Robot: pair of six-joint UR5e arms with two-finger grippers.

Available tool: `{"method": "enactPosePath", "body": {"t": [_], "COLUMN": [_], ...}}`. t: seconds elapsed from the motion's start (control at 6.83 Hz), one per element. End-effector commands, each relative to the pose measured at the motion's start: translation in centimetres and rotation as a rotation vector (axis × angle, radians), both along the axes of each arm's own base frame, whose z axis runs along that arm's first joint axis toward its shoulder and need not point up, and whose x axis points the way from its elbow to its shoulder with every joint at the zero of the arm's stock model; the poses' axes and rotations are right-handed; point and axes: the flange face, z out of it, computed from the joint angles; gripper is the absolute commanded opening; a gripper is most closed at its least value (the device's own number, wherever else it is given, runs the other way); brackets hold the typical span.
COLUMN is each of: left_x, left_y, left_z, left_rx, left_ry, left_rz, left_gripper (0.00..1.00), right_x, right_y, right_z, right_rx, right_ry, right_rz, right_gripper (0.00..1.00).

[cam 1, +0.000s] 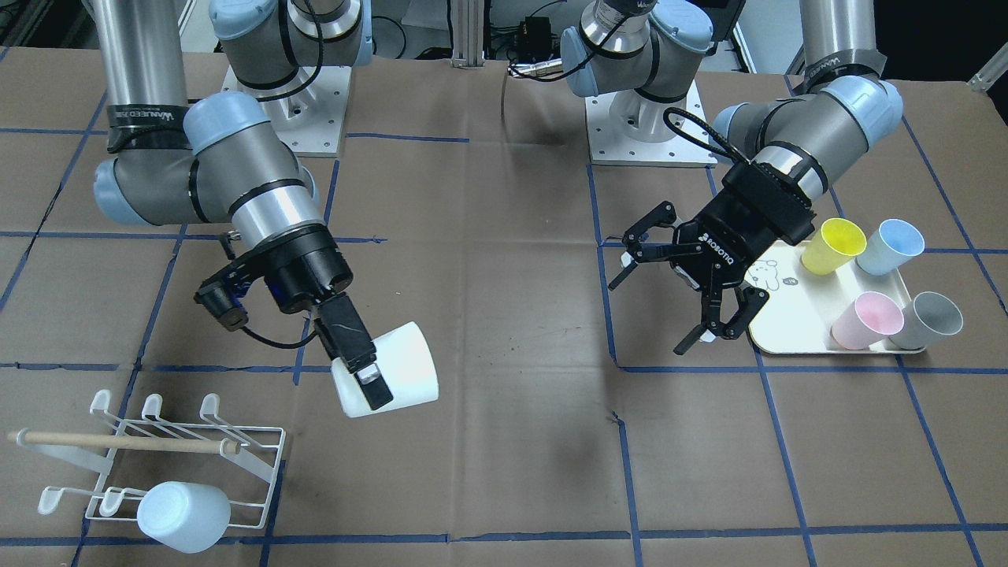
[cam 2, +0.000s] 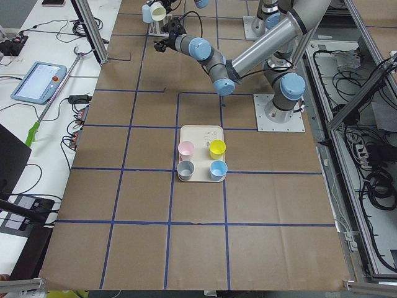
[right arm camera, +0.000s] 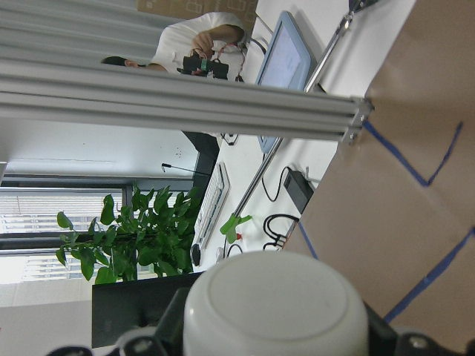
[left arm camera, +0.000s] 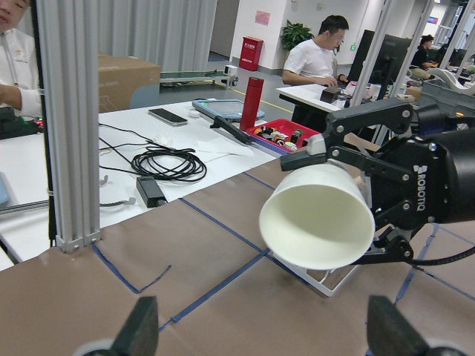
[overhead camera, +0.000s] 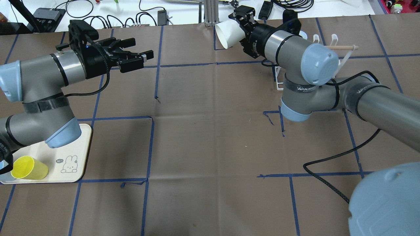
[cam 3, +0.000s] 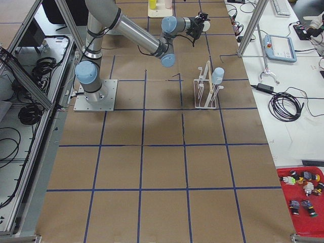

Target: Transfer IKEA cup to right arm and place on rack

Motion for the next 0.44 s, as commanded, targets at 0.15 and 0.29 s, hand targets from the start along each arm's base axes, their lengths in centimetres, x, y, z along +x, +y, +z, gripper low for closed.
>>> {"method": "enactPosePath", "body": {"t": [0.15, 0.29], "left_x": [2.3, 1.8], "left_y": [-2.2, -3.3], "left_z": [-2.3, -2.2], "left_rx": [0.236, 0.33], "left_ry": [-0.084, -0.147], "left_rz": [0.317, 0.349], "left_gripper": [0.99, 0.99], "right_x": [-8.1, -10.4], "right_y": [-1.9, -2.3], "right_z": [0.1, 0.1], "right_rx": [-0.306, -0.396], "right_ry": [0.574, 0.796], "right_rz": [0.103, 0.149], "right_gripper": [0.09, 0.09]}}
